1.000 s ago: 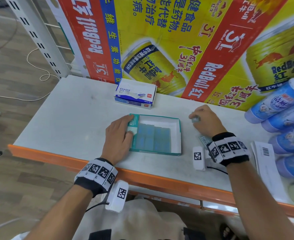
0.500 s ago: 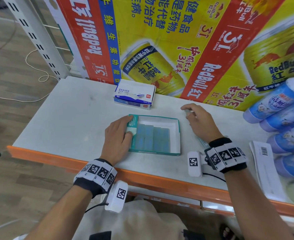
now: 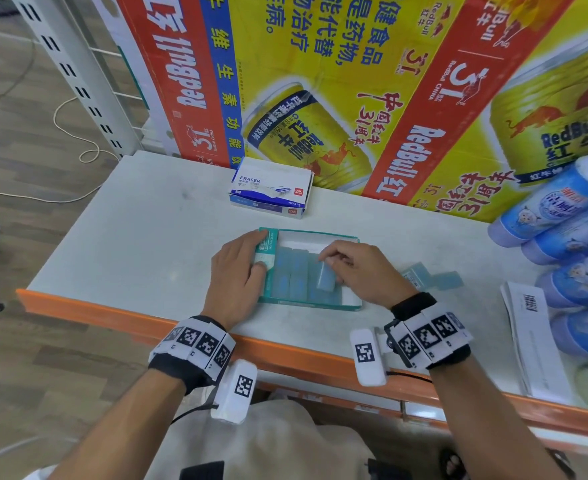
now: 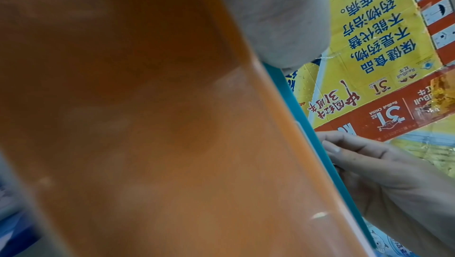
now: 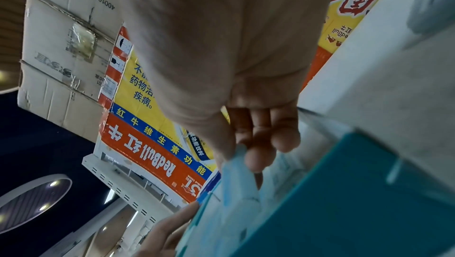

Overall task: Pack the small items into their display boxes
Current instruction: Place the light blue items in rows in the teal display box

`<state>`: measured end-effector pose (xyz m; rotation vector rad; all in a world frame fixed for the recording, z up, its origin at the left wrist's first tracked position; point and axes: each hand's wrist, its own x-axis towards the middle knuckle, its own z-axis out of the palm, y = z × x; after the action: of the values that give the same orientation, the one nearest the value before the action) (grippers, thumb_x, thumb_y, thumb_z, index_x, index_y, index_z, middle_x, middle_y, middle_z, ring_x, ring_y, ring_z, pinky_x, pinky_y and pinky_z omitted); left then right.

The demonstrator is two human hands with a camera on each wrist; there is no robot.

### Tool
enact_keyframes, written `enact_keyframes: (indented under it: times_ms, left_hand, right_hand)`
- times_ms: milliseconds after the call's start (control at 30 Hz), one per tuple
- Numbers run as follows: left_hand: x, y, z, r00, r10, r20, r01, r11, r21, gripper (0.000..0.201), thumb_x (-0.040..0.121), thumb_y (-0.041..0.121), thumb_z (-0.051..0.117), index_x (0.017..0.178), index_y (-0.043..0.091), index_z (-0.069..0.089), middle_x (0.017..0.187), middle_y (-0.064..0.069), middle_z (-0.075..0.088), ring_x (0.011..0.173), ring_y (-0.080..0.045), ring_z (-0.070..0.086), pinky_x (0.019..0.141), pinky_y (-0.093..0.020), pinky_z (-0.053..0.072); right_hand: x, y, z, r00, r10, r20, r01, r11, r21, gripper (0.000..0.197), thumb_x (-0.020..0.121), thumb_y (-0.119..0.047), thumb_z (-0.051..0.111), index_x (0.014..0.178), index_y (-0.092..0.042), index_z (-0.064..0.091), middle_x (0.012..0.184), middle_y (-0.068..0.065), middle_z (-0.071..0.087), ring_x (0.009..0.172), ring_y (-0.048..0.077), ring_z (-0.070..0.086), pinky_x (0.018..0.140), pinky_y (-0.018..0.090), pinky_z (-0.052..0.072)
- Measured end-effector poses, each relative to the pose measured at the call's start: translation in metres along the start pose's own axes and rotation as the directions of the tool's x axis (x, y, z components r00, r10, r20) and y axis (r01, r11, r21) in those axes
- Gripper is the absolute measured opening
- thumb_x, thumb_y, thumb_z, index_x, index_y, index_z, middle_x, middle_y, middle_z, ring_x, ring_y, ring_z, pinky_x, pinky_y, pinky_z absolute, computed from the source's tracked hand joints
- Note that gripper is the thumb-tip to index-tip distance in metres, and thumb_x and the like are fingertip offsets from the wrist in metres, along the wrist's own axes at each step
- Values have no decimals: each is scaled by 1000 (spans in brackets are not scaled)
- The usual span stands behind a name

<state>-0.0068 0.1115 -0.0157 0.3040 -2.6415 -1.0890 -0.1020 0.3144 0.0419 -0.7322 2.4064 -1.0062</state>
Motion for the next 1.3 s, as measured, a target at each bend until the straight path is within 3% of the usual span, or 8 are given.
enact_keyframes:
  times_ms: [67, 200, 333, 467, 633, 867, 1100, 1300]
  left_hand:
    - [0, 0, 0, 1000, 2, 0, -2, 1000, 0, 51, 83, 21, 37, 134, 17, 47, 137, -2, 50, 119, -18, 43, 100, -28, 25]
    - [0, 0, 0, 1000, 2, 3, -2, 1000, 5, 52, 83, 21, 37, 134, 17, 46, 137, -2, 50, 120, -18, 43, 101, -29, 25]
    - [1, -1, 0, 1000, 7, -3, -7, 1000, 12, 52, 83, 20, 37, 134, 17, 46, 137, -2, 50, 120, -19, 43, 101, -29, 25]
    - [1, -2, 1, 1000, 10, -4, -10, 1000, 11, 51, 83, 21, 37, 133, 19, 46, 136, -1, 50, 119, -18, 43, 100, -29, 25]
    - [1, -1, 1, 1000, 8, -4, -8, 1000, 12, 51, 84, 21, 37, 133, 18, 46, 137, -1, 50, 119, -18, 42, 99, -28, 24]
    - [0, 0, 0, 1000, 13, -4, -13, 1000, -4, 51, 83, 20, 36, 132, 17, 47, 136, -1, 50, 118, -17, 42, 100, -29, 26]
    - [0, -1, 0, 1000, 13, 0, -13, 1000, -11, 51, 84, 21, 36, 134, 16, 46, 137, -3, 50, 118, -18, 44, 103, -35, 28]
    - [1, -3, 2, 1000, 18, -4, -18, 1000, -10, 51, 84, 22, 36, 133, 16, 47, 137, -3, 51, 119, -18, 44, 102, -32, 27]
  right_hand:
    - [-1, 0, 4, 1000, 0, 29, 0, 1000, -7, 19, 94, -9, 49, 97, -15, 68, 84, 6, 66, 74, 24, 61, 69, 29, 51]
    - [0, 0, 10, 999, -9, 53, 8, 1000, 22, 18, 92, -7, 54, 98, -11, 70, 90, 1, 61, 64, 15, 62, 58, 7, 44]
    - [1, -2, 11, 999, 0, 32, 1, 1000, -29, 16, 82, -3, 66, 96, -8, 70, 95, 6, 58, 68, 19, 62, 67, 12, 45]
    - [0, -3, 11, 999, 15, 32, -15, 1000, -7, 18, 75, 1, 70, 89, -10, 69, 91, 6, 62, 60, 5, 51, 61, 6, 41]
    - [-1, -2, 12, 999, -4, 32, 4, 1000, 8, 18, 76, 2, 67, 90, -9, 69, 84, 2, 64, 63, 10, 51, 62, 7, 41]
    - [-3, 10, -15, 977, -8, -211, 19, 999, 46, 12, 84, -9, 64, 88, -18, 71, 84, -7, 68, 72, 11, 57, 67, 5, 42]
    - [-24, 54, -52, 916, 205, -344, -273, 948, -162, 15, 79, -10, 68, 93, -14, 68, 93, 2, 62, 81, 12, 54, 71, 14, 33]
    - [-43, 67, -61, 894, 382, -235, -433, 873, -226, 31, 70, -20, 78, 98, -15, 64, 84, -1, 55, 84, 20, 55, 72, 28, 41]
